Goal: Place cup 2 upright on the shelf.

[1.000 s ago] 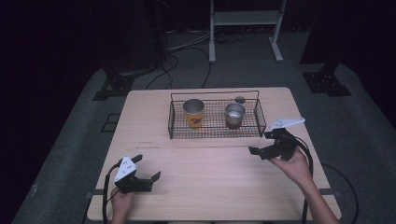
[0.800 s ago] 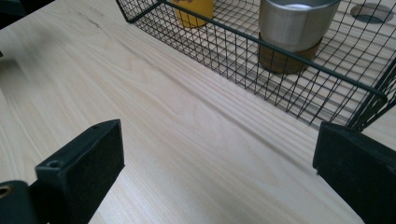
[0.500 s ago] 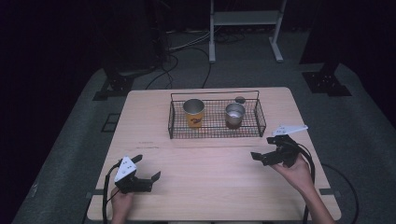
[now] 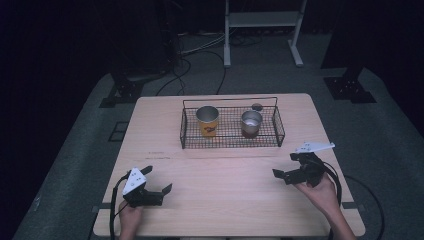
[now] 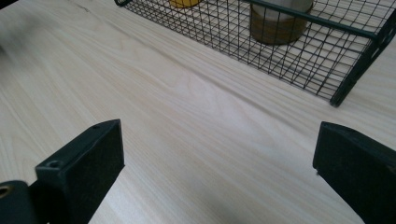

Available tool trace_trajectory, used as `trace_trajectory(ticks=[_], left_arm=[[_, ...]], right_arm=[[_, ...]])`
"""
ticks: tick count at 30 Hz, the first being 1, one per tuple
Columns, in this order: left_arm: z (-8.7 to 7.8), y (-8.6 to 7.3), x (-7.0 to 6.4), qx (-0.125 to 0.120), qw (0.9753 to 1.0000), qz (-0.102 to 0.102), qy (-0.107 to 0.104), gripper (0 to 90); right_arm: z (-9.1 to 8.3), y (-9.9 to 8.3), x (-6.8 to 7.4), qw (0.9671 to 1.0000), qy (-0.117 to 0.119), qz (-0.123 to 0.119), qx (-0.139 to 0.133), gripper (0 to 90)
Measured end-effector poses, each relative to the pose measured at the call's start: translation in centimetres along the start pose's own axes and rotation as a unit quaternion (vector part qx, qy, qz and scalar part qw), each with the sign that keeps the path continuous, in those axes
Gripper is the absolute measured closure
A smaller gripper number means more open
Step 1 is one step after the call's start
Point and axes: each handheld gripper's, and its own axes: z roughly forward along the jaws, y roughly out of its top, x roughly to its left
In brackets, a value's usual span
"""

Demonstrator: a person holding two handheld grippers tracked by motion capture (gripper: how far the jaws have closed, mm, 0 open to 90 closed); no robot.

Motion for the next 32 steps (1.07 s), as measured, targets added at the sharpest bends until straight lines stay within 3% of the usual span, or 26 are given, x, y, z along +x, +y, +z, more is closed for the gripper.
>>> trace_trajectory(ticks=[24,32], left_arm=[[0.0,0.0,0.0,0.001,1.0000,-0.001,0.001,0.0],[0.1,0.0,0.0,0.000,1.0000,-0.002,0.002,0.0]], right_arm=[[-1.1,-2.6,0.6,0.9997,-0.024,-0.004,-0.009,1.3],[-1.3,-4.0,0.7,0.9996,-0.024,0.006,-0.010,1.3]])
